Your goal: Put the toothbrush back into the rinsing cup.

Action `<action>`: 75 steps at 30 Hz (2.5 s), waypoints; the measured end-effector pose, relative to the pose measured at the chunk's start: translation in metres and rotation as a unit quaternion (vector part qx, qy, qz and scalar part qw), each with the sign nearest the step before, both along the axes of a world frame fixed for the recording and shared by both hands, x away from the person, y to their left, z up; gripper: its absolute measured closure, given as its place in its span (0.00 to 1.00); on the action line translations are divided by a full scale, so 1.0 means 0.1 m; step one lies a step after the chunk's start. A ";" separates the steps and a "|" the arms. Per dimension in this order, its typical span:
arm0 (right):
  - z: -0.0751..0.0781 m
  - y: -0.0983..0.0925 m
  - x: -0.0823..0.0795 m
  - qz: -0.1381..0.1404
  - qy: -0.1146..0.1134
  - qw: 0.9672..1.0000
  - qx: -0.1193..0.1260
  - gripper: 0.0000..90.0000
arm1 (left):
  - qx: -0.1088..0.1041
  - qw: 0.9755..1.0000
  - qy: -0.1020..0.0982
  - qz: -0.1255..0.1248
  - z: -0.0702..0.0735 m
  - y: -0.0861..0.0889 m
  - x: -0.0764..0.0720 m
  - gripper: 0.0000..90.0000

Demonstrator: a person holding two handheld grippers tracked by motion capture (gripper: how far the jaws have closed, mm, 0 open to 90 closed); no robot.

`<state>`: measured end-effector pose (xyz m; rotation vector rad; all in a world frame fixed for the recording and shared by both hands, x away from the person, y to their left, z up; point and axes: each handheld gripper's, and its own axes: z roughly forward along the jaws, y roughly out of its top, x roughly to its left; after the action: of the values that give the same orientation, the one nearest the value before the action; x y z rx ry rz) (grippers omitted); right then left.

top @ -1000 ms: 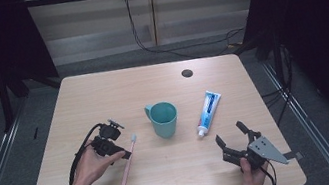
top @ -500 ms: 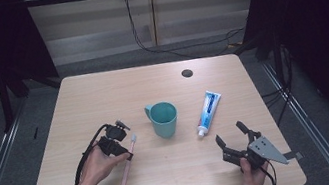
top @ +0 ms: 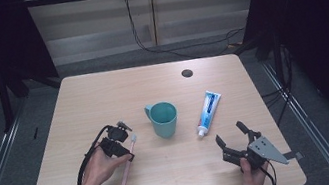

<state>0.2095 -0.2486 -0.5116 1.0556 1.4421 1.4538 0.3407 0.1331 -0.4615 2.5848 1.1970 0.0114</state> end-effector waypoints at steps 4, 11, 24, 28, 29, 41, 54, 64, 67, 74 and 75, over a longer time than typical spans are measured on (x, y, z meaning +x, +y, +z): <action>0.00 0.00 0.00 0.000 0.001 1.000 0.001 0.14 | 0.001 1.000 0.013 0.000 -0.03 -0.01 0.02 0.72; 0.00 0.00 0.00 0.000 0.000 1.000 0.000 0.14 | 0.014 1.000 0.006 0.001 -0.05 -0.01 0.02 0.84; 0.00 0.00 0.00 -0.001 -0.001 1.000 0.000 0.14 | 0.030 0.999 0.005 -0.027 -0.04 -0.03 0.05 0.87; 0.00 0.00 0.00 -0.001 -0.001 1.000 -0.001 0.14 | 0.027 0.999 0.005 -0.023 -0.05 -0.02 0.06 0.87; 0.00 0.00 0.00 -0.001 -0.001 1.000 -0.001 0.14 | 0.025 0.999 0.009 -0.022 -0.05 -0.02 0.06 0.87; 0.00 0.00 0.00 -0.001 0.000 1.000 0.000 0.14 | -0.015 1.000 0.024 0.004 -0.04 0.17 0.08 0.88; 0.00 0.00 0.00 -0.001 0.000 1.000 0.000 0.14 | -0.066 0.998 0.012 0.018 0.12 0.30 0.06 0.88; 0.00 0.00 0.00 -0.001 0.000 1.000 0.000 0.14 | -0.119 0.992 -0.016 0.037 0.22 0.42 0.04 0.88; 0.00 0.00 0.00 -0.001 0.000 1.000 0.000 0.14 | -0.147 0.988 -0.025 0.043 0.26 0.47 0.04 0.88; 0.00 0.00 0.00 -0.001 0.000 1.000 0.000 0.14 | -0.178 0.983 -0.038 0.038 0.31 0.53 0.03 0.88; 0.00 0.00 0.00 -0.001 0.000 1.000 0.000 0.14 | -0.179 0.982 -0.042 0.040 0.31 0.53 0.02 0.88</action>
<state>0.2095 -0.2485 -0.5115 1.0572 1.4402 1.4526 0.3430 0.1863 -0.4303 2.2025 1.1517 -0.0714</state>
